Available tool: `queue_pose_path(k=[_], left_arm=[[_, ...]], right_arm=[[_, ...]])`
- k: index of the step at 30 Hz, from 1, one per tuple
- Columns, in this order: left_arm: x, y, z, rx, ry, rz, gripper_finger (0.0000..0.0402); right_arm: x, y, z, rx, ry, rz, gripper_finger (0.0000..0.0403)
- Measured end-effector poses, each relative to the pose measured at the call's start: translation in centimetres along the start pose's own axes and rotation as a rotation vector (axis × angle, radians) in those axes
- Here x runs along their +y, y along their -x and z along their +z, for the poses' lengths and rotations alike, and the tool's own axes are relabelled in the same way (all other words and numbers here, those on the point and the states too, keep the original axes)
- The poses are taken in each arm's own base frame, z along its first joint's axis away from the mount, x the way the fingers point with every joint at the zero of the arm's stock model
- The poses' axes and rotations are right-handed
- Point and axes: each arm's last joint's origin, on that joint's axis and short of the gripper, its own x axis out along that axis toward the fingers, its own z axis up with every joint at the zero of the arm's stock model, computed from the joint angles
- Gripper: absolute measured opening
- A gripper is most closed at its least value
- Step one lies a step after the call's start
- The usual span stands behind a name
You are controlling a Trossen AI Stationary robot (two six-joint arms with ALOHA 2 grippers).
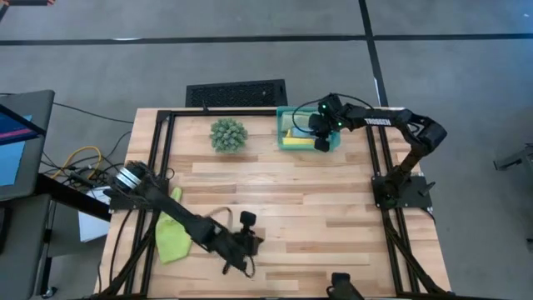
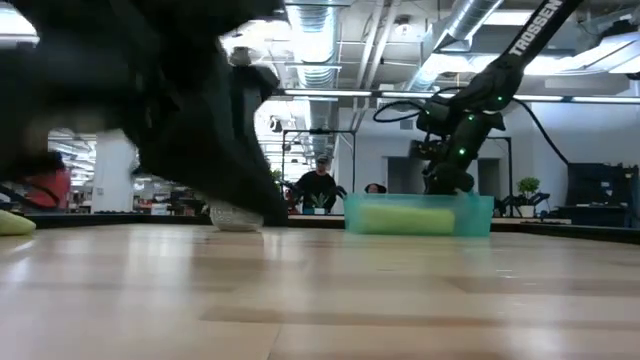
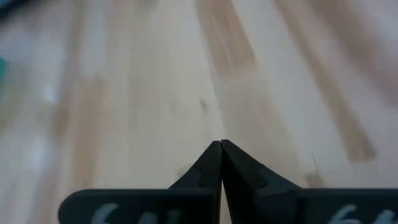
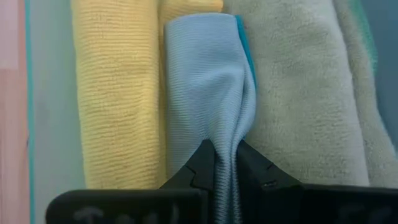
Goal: Roll microfiber towels into tight, uniform cylinder then place into a basket
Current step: Put the blue microfiber cloth into the green organizer bin
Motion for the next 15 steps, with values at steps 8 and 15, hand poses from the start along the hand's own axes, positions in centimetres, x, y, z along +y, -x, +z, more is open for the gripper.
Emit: queue_pose_path(k=[8,15], left_arm=[[4.9,4.8,-0.7,-0.268,0.053,0.017,0.0],[6.3,5.5,-1.5,-0.273,0.024,0.041,0.0]], right_arm=[[1.0,-0.8,-1.2,-0.123,0.006,0.011,0.0053],[0.7,-0.8,-1.3,-0.145,-0.002,-0.009,0.0071]])
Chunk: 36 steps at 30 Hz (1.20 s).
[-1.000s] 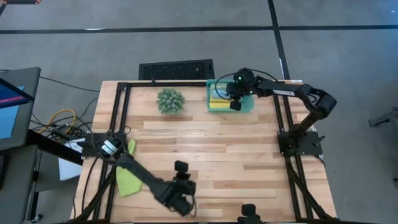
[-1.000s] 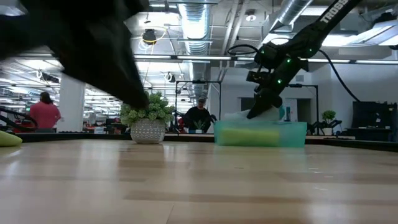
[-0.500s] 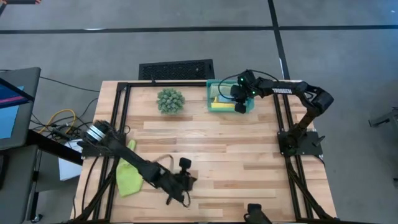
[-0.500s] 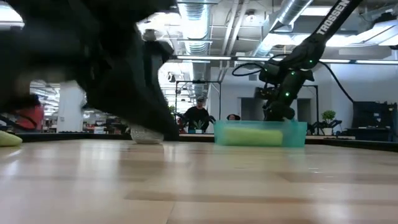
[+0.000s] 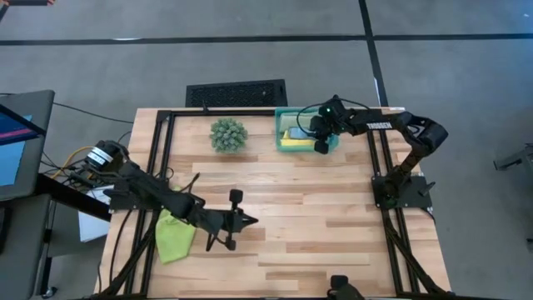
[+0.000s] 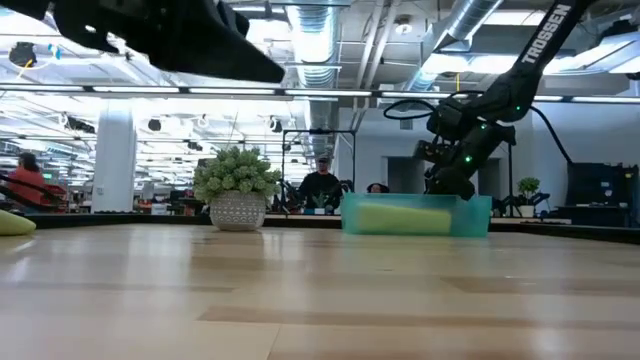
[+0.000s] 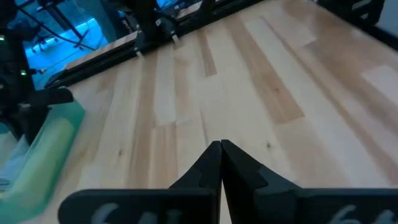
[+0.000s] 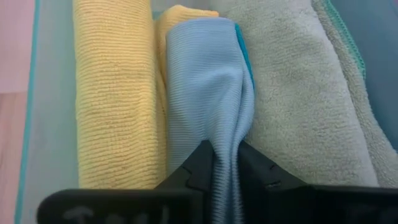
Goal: Roll microfiber towels into tight, uniform cylinder then place into a basket
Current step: Put the blue microfiber cloth into the green organizer bin
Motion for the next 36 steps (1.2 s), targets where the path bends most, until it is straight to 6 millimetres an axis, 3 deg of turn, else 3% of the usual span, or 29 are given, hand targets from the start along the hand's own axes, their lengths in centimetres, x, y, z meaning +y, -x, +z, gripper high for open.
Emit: queue_pose_path(k=[3,11,16,21,26,31,36], left_arm=[[0.3,-0.3,-0.2,0.016,-0.009,0.008,0.0],[0.8,-0.6,-0.5,0.033,-0.005,-0.022,0.0],[0.8,-0.6,-0.5,0.032,0.003,-0.025,0.0],[0.8,-0.6,-0.6,0.035,0.013,-0.024,0.0],[0.8,-0.6,-0.7,0.044,0.017,-0.026,0.0],[0.9,-0.7,-0.8,0.054,0.023,-0.023,0.0],[0.9,-0.7,-0.8,0.057,0.043,-0.022,0.0]], right_arm=[[0.1,0.0,0.0,-0.004,-0.002,0.012,0.0104],[0.3,0.4,0.7,0.021,-0.077,0.024,0.0241],[-0.1,2.2,2.4,0.05,-0.112,-0.007,0.026],[0.2,4.3,3.5,0.048,-0.154,-0.042,0.0229],[0.9,5.2,4.0,0.051,-0.236,-0.053,0.0141],[1.2,2.9,3.1,0.127,-0.282,-0.006,0.0022],[1.2,-0.5,1.8,0.215,-0.28,-0.042,0.0028]])
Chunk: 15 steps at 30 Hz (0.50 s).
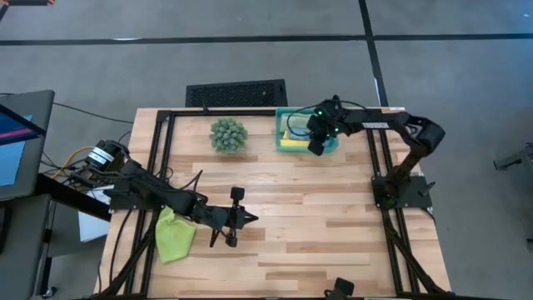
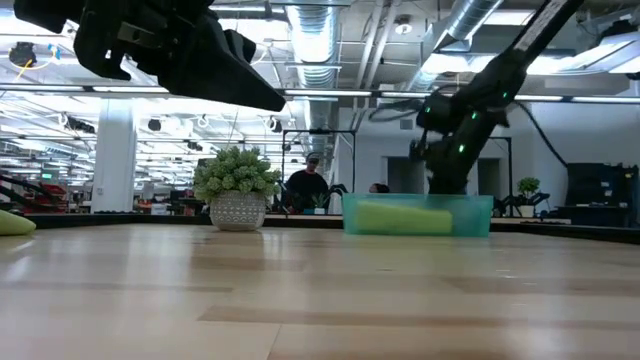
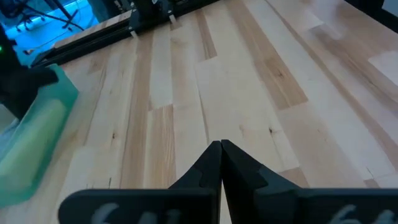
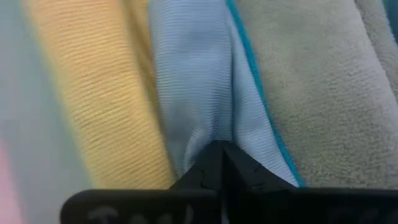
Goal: Roll microfiber towels into tight, uniform cylinder then place into a basket
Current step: Put the blue microfiber cloth into the green organizer bin
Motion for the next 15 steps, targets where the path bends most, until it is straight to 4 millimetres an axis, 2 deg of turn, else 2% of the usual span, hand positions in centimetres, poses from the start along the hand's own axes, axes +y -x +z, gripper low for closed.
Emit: queue_pose_path(k=[3,6,10,15], left_arm=[[0.0,0.0,0.0,0.0,0.002,0.0,0.0],[0.0,0.0,0.0,0.0,0.014,0.0,0.0],[0.0,0.0,0.0,0.003,0.039,-0.001,0.0],[-0.1,0.0,-0.1,0.012,0.07,-0.004,0.0]], right_arm=[[0.0,-0.6,0.6,0.008,0.015,-0.016,0.0038],[0.2,0.0,1.2,0.015,0.021,-0.009,0.0039],[0.4,2.5,2.7,-0.041,0.003,-0.022,0.005],[0.6,5.3,2.8,-0.041,-0.044,-0.023,0.0107]])
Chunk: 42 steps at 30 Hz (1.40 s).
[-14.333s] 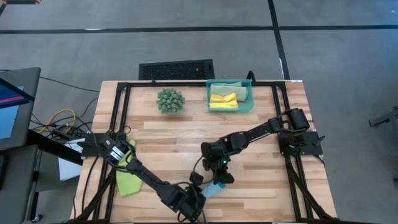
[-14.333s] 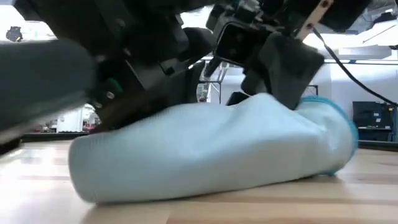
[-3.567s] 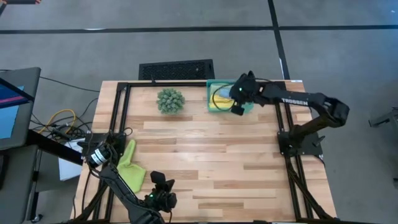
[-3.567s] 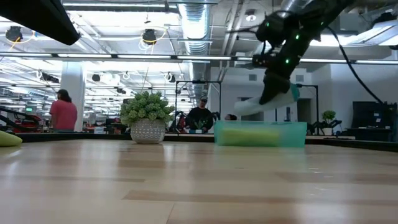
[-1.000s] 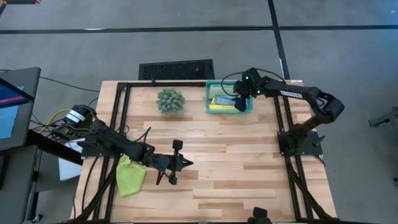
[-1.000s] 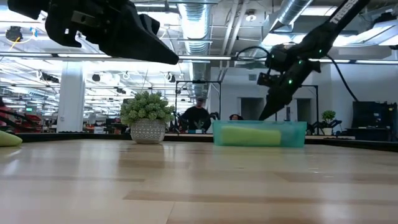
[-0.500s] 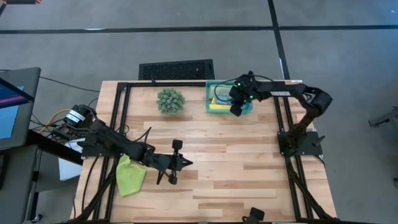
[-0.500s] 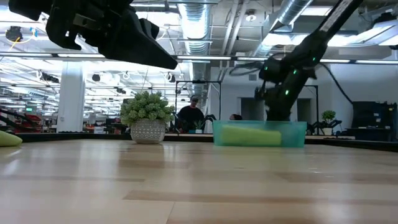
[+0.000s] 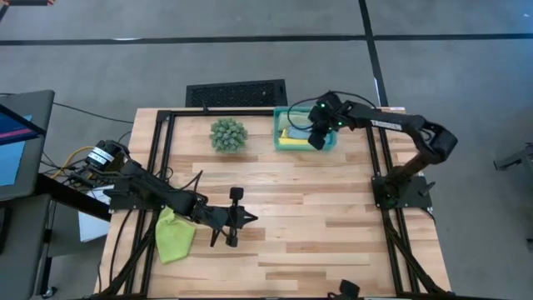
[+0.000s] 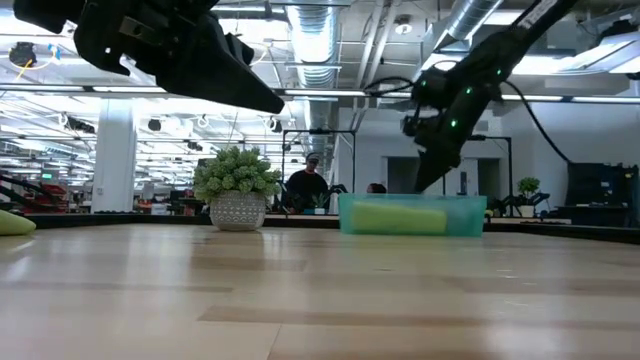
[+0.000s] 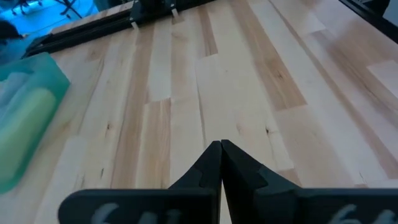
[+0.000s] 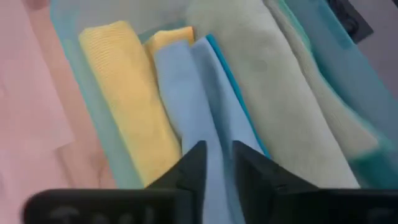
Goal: Roll microfiber towels into tight, uniform cylinder then place into a basket
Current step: Put the blue microfiber cloth into the green organizer bin, then roll the green microfiber cloth
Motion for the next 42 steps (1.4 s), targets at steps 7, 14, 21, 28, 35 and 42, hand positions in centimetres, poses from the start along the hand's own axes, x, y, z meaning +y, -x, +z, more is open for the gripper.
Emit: queue_pose_path(k=[7,14,21,28,35,42], left_arm=[[0.0,0.0,-0.1,0.012,0.056,0.0,0.0],[0.0,0.0,-0.1,0.012,0.083,0.0,0.0],[-0.1,0.0,-0.1,0.011,0.123,-0.001,0.0],[-0.4,0.1,-0.1,0.009,0.126,-0.01,0.0],[-0.8,0.3,-0.2,0.014,0.125,-0.023,0.0],[-1.4,1.0,-0.2,0.228,0.143,-0.018,0.0]], right_arm=[[-1.0,-0.1,-2.2,0.148,-0.173,-0.15,0.0158],[-1.5,-3.3,-2.8,0.185,-0.159,-0.217,0.0091],[-0.7,-1.8,-2.0,0.121,-0.121,-0.217,0.0075],[-0.7,0.8,-1.7,0.061,-0.13,-0.198,0.0178],[2.0,2.8,-0.8,-0.237,-0.08,-0.073,0.0248],[11.1,2.5,-3.1,-0.472,0.143,0.212,0.0229]])
